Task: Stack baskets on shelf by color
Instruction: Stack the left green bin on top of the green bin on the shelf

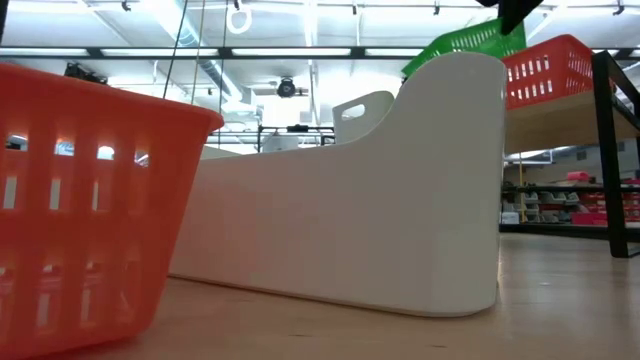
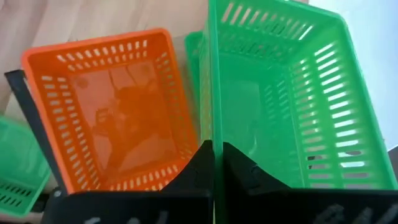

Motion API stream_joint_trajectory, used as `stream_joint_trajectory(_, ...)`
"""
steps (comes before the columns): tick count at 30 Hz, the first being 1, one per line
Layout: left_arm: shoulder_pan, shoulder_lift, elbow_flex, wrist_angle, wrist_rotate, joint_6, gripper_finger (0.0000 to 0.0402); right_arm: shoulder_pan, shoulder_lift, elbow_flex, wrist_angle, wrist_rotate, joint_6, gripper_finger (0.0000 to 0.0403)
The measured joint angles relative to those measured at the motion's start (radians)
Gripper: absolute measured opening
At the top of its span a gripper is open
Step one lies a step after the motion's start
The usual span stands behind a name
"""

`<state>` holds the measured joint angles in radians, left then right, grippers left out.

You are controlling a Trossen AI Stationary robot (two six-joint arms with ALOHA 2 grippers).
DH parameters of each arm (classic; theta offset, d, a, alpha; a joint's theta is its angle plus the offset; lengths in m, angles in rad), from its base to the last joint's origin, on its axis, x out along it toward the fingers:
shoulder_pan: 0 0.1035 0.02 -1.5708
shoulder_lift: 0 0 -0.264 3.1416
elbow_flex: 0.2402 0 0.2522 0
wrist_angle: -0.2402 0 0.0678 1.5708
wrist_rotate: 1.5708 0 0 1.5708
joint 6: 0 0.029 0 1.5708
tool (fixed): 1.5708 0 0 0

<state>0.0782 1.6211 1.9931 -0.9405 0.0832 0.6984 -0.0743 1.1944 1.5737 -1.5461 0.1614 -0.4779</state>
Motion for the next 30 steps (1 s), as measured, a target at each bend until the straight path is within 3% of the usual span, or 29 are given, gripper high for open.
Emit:
stream_joint_trajectory(20, 0.003, 0.000, -0.001, 0.034, 0.026, -0.062, 0.0162, 0.000, 0.012, -0.013, 0.055, -0.026, -0.109, 0.0009)
stream_joint_trajectory(30, 0.003, 0.000, -0.001, 0.130, 0.158, -0.152, 0.0150, -0.004, 0.012, -0.103, 0.083, -0.033, -0.121, 0.0009)
